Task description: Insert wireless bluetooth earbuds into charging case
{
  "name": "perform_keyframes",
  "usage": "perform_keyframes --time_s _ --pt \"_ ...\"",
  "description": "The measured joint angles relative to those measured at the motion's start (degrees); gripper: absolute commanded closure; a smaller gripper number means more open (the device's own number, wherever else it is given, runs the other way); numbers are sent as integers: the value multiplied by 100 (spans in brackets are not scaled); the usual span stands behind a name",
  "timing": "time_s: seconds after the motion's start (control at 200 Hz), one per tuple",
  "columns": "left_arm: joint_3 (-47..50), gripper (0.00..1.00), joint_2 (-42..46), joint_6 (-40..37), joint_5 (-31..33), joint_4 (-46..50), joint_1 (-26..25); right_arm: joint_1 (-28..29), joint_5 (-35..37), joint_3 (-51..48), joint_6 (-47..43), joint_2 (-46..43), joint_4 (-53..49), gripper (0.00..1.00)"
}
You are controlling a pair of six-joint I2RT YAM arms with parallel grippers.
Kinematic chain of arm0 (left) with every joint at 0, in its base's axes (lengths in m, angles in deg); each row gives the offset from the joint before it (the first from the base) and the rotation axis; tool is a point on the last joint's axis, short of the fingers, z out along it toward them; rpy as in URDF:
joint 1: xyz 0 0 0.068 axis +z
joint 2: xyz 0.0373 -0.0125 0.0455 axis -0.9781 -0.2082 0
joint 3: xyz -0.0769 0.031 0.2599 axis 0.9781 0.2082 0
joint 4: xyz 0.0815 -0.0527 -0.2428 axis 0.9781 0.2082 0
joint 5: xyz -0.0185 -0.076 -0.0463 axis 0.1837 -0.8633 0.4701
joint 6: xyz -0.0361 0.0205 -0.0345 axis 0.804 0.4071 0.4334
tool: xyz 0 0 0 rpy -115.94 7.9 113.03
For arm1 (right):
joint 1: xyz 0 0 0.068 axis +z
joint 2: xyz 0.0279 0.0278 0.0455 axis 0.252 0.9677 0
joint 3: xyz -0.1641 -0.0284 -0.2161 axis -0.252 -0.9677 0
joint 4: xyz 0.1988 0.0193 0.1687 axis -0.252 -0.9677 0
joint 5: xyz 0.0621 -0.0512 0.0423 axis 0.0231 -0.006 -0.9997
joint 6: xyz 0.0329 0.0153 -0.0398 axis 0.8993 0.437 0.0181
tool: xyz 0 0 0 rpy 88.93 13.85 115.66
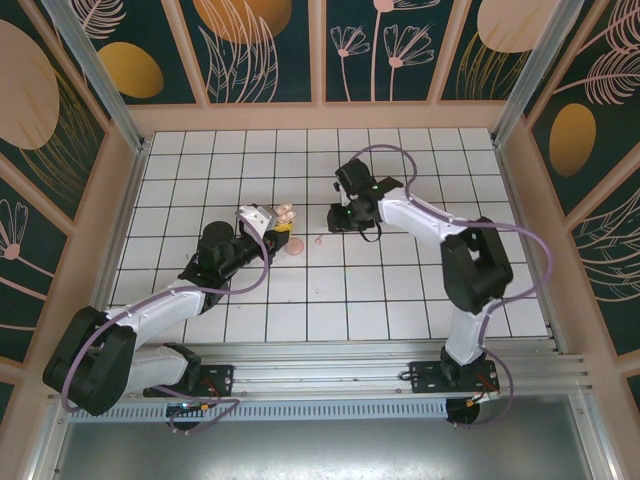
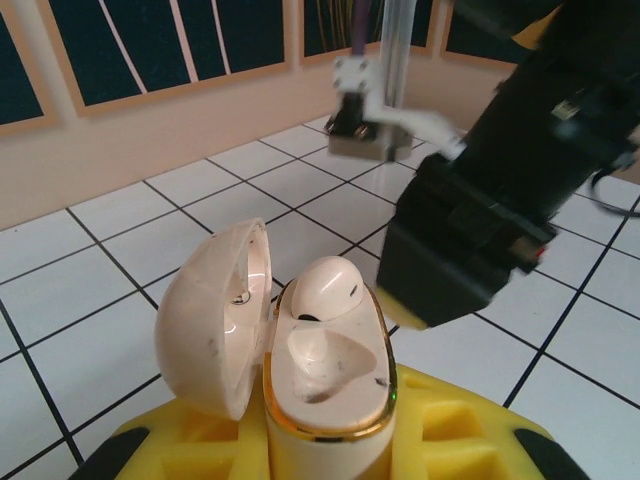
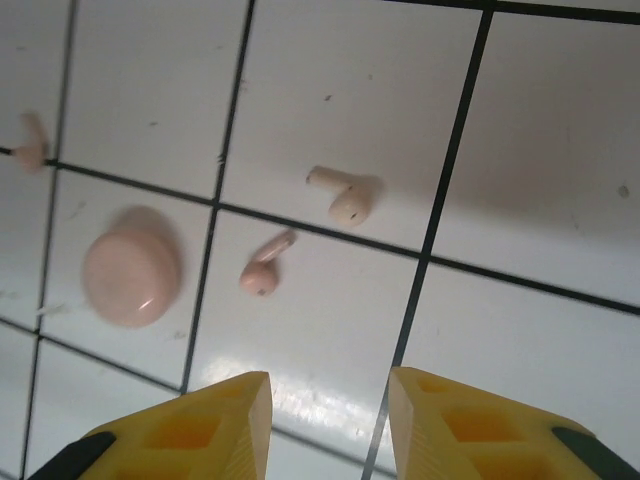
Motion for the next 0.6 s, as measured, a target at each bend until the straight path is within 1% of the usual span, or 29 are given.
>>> perform_keyframes --time_s 0.165,0.596 --pt "0 82 -4 0 83 9 0 -28 -9 514 -11 693 -195 62" --pt "-2 82 -262 0 114 105 0 -127 -223 946 -13 1443 -225 63"
